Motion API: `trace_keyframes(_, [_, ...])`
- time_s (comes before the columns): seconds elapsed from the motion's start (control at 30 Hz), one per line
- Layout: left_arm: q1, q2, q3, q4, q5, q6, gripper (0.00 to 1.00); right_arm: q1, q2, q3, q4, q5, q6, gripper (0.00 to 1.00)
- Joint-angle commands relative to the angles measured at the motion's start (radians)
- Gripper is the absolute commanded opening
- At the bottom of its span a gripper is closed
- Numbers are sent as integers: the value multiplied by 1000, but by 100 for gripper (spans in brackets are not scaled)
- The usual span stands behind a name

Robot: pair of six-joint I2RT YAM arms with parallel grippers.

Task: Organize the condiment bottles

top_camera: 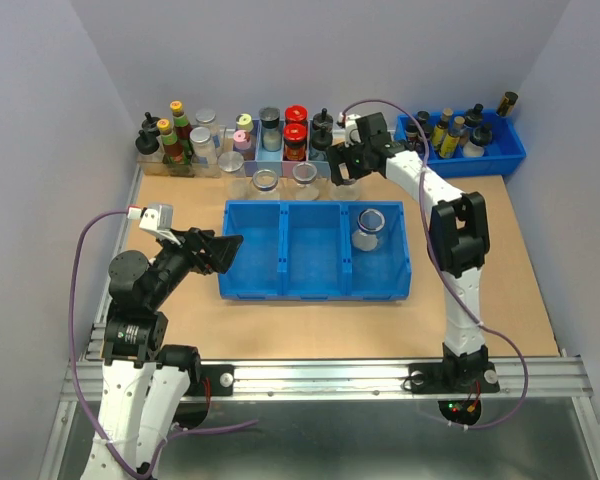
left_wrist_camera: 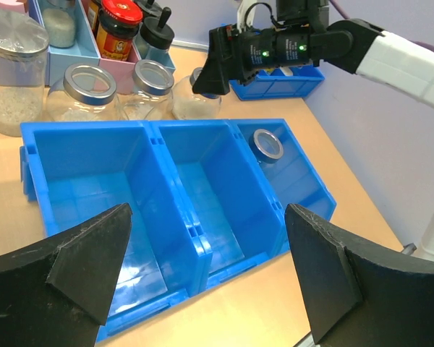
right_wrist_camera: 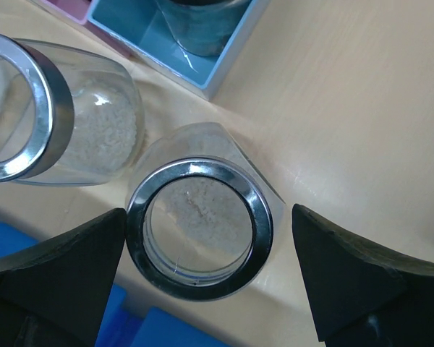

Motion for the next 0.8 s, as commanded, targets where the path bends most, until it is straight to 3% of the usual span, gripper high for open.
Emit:
trace_keyframes(0.0, [-5,3,31,23,-4,24,99,0,22,83,-9,-6,-9,100])
trace_keyframes(0.13, [-4,3,29,20,-8,27,99,0,30,98,-9,-6,4,95])
trace_keyframes(0.23, [-5,1,24,20,-11,27,99,-2,33,110,-8,18,16,69])
trace_keyframes(0.27, [-5,-2,21,23,-13,27,99,0,29,112,-8,25,19,42])
trace_keyframes(0.37, [-5,-3,17,21,-16,25,99,0,13,106,-8,72,40,1])
trace_keyframes(0.53, [-5,-8,6,29,-16,22,99,0,-78,81,-8,291,145,0])
trace_keyframes(0.77, [-5,-11,1,49,-17,13,99,0,-255,94,6,456,267,0])
